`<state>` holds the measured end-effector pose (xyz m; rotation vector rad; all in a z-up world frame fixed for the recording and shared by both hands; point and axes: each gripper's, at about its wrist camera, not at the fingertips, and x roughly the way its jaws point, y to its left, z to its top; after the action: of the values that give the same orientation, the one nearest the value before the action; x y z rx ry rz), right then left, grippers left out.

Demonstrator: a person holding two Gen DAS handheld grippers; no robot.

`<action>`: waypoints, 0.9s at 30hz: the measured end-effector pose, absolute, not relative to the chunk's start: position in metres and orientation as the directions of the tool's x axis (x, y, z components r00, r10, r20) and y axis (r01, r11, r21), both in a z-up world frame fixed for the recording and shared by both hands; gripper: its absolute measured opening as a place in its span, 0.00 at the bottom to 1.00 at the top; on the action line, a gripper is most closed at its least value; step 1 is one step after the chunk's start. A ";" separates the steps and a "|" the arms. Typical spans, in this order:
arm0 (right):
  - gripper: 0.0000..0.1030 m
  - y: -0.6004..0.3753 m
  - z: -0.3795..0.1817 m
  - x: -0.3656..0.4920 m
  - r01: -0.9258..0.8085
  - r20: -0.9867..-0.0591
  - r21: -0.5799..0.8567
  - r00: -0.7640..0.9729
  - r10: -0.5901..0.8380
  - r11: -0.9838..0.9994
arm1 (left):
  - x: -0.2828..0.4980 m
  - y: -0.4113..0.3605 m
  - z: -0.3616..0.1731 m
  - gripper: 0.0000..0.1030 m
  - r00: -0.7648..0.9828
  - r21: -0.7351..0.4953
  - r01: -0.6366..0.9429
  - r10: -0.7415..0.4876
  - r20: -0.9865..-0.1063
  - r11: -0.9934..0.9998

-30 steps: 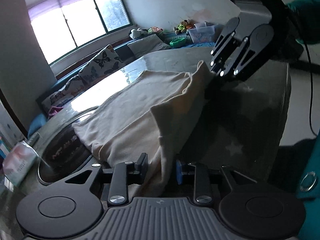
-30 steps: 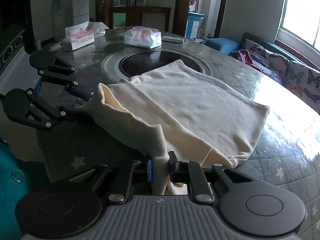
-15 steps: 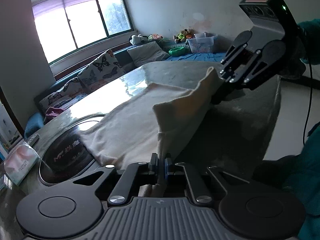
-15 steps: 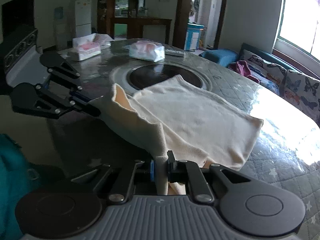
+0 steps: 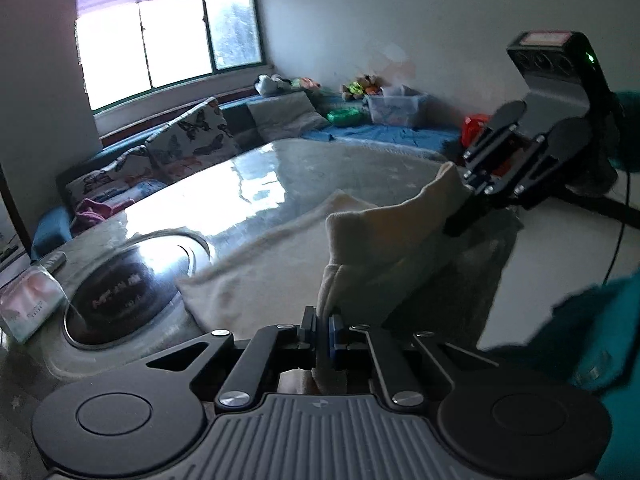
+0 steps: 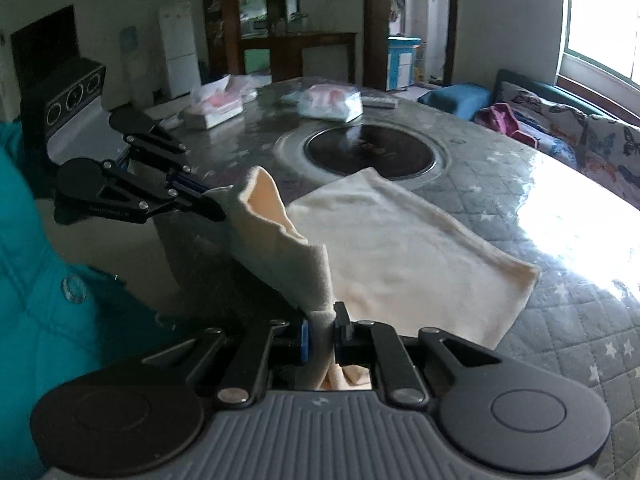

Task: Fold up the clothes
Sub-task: 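Grasp the side edge with the right gripper and lift it up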

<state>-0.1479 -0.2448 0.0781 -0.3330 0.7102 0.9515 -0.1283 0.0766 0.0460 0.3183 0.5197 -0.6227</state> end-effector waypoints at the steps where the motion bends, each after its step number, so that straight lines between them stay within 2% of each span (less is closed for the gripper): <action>1: 0.09 -0.245 0.081 -0.144 -0.829 -0.678 0.043 0.385 0.626 0.557 | -0.122 0.077 0.048 0.06 0.701 0.132 0.618 -0.467 -0.539 0.775; 9: 0.08 -0.238 0.100 -0.091 -0.815 -0.659 0.020 0.425 0.621 0.578 | -0.058 0.077 0.056 0.05 0.741 0.145 0.582 -0.448 -0.500 0.800; 15: 0.06 -0.230 0.101 -0.035 -0.796 -0.659 -0.002 0.456 0.598 0.605 | 0.007 0.069 0.043 0.05 0.745 0.157 0.561 -0.413 -0.523 0.813; 22: 0.06 -0.217 0.052 0.034 -0.729 -0.701 0.012 0.482 0.526 0.685 | 0.065 0.053 0.002 0.05 0.733 0.150 0.514 -0.341 -0.588 0.845; 27: 0.15 -0.223 0.017 0.060 -0.625 -0.705 0.090 0.510 0.493 0.775 | 0.083 0.055 -0.013 0.10 0.733 0.122 0.460 -0.298 -0.611 0.880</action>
<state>0.0599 -0.2231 0.0173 -0.1849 0.7852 0.6777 0.0833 0.0554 -0.0135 0.2748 0.6204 -0.4224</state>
